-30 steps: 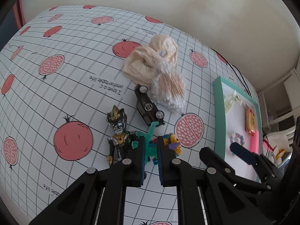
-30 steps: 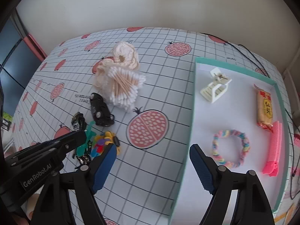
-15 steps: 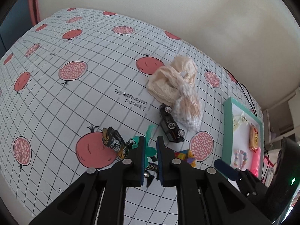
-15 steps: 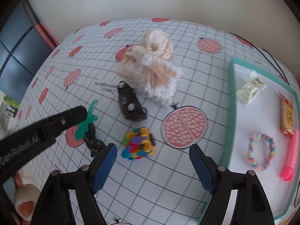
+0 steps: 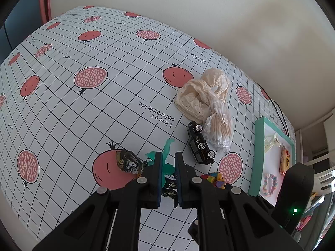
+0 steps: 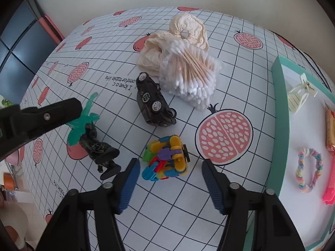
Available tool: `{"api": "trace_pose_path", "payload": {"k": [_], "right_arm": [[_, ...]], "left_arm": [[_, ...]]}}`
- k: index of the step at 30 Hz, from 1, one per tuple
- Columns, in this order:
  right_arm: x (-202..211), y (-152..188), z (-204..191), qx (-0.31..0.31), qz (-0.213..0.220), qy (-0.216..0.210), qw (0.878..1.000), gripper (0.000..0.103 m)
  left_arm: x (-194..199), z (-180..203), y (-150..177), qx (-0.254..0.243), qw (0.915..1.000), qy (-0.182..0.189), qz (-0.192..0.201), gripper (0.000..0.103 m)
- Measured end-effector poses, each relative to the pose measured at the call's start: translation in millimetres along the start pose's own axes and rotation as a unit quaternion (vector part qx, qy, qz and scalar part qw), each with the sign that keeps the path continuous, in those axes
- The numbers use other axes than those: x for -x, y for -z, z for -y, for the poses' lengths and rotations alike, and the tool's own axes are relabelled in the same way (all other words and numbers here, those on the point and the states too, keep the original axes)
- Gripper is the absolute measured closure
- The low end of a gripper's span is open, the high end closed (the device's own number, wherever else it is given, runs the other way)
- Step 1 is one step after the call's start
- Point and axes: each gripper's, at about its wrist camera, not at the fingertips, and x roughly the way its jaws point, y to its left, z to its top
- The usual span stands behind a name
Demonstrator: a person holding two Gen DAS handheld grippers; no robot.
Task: Organize objects
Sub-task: 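Grasp the green plastic piece with the left gripper while the right grasps the block toy, then carry the green piece and block toy over the tray with both tools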
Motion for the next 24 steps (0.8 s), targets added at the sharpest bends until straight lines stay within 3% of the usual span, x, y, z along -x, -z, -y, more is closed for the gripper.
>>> {"api": "trace_pose_path", "payload": {"k": [9,24], "right_arm": [[4,1,8,-0.007,0.006,-0.010,1.000,0.062],[23,-2,15,-0.007,0.028,-0.012,1.000,0.063]], "left_arm": [[0,0,0,-0.001,1.0000,-0.001,-0.001,0.092],[6,3,-2,0.000,1.0000,0.004,0.009,0.092]]}}
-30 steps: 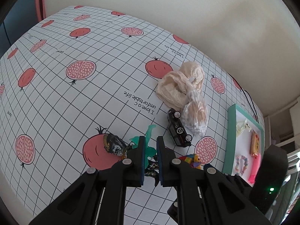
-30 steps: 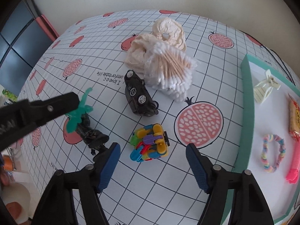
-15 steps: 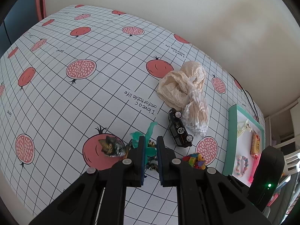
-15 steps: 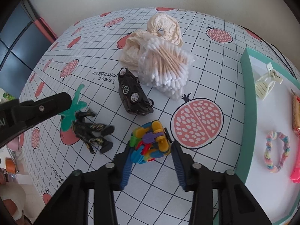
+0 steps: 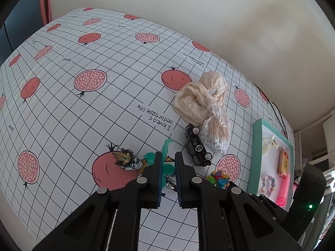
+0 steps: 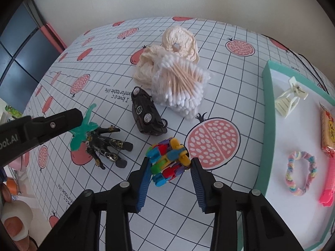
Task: Organize objects
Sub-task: 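Carry the green piece and block toy over the tray with both tools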
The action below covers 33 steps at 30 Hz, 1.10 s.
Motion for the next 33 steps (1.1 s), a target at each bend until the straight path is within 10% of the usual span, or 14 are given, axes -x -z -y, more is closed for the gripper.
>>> {"api": "trace_pose_path", "payload": {"k": [16,33], "right_arm": [[26,-3,10,-0.001,0.027,0.005,1.000,0.063],[78,17,103,-0.074,0.057,0.046,0.995,0.063]], "left_arm": [[11,9,-1,-0.007,0.9998,0.009,0.016,0.092],[8,94,29,-0.062,0.9957,0.069,0.008,0.092]]}}
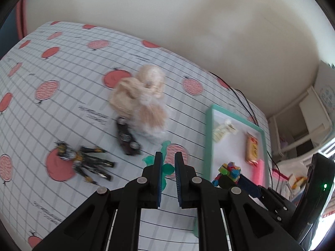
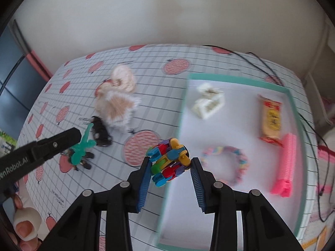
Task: Organize objects
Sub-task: 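Carry the green piece and block toy over the tray with both tools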
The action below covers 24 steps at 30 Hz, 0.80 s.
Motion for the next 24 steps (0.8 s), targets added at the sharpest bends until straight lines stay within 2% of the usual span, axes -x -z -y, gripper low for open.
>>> {"api": "trace_pose_path", "payload": {"k": [12,18,24], "right_arm": [[26,19,89,-0.068,0.008,0.038,0.997,0.063],[33,25,107,-0.086,0.015,0.037,0.995,0.063],[21,29,112,-0.090,-0.002,0.042,0.995,0.063]], "left_arm": [[-20,85,38,-0.073,0.9962,0.043,-0.022,0.092],[-31,112,53,-0.099,0.9925,0.062,-0.037,0.092],[-45,120,65,-0.113,0.9905,0.059,-0.053,0.092]]}}
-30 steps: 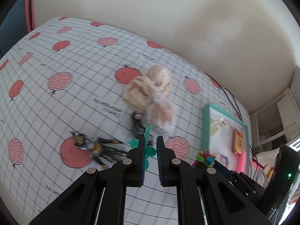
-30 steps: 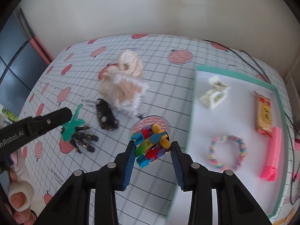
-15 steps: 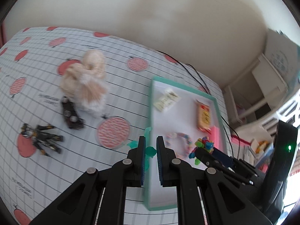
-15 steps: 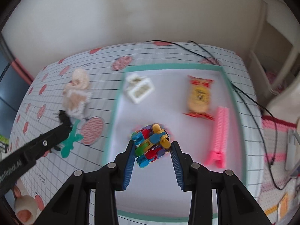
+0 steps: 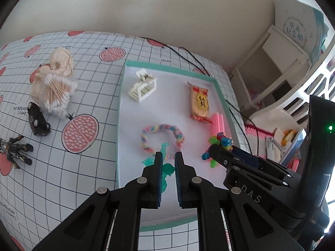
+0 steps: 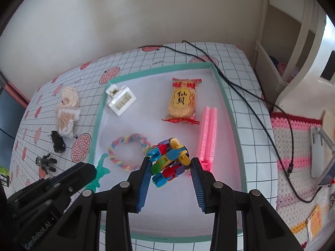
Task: Organize objects
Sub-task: 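Carry the green piece and block toy over the tray with both tools, then open both grippers to drop the green piece and block toy into the tray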
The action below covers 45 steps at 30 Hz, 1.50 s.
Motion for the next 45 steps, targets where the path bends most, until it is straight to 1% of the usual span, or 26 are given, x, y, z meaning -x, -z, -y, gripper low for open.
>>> {"api": "trace_pose_path", "payload": {"k": [3,7,10,12,15,19,23,25,29,33,39,45], "right_arm": [[-7,2,0,0.003,-0.009,0.002,1.000,0.063],[-17,4,-2,0.006,-0.021,0.006,1.000,0.062],[-21,6,-4,0.009,-0.025,0.004,1.000,0.062],[-21,6,-5,0.011,-0.025,0.007,1.000,0.063],[-21,6,-4,0.009,-0.026,0.004,1.000,0.063],[-20,6,-3,0.003,-0.030,0.008,1.000,0.062],[-19,5,0,-0.001,-0.032,0.007,0.999,0.062],[-18,5,0,0.000,-0.031,0.010,0.999,0.062],[-15,4,0,0.001,-0.028,0.011,1.000,0.062],[-11,2,0,-0.001,-0.025,0.013,1.000,0.060],[4,-3,-3,0.004,-0.003,0.008,1.000,0.060],[7,-5,-7,0.008,0.002,0.011,1.000,0.060]], "left_arm": [[-9,-2,4,0.002,0.9999,0.001,-0.011,0.092],[-19,-2,8,0.002,0.9996,-0.006,-0.026,0.092],[-24,-1,10,0.001,0.9996,-0.002,-0.029,0.092],[-24,0,10,-0.004,0.9996,-0.008,-0.028,0.092],[-25,-1,12,-0.002,0.9994,-0.003,-0.034,0.092],[-28,2,13,-0.009,0.9991,-0.008,-0.042,0.092],[-29,3,14,-0.025,0.9982,-0.001,-0.055,0.092],[-31,3,14,-0.025,0.9978,-0.001,-0.061,0.092],[-30,3,14,-0.027,0.9976,-0.003,-0.064,0.092],[-23,2,10,-0.028,0.9979,0.001,-0.058,0.088],[-12,-5,2,-0.017,0.9991,0.001,-0.040,0.088],[-2,-17,-7,0.002,0.9997,-0.020,-0.012,0.088]]}}
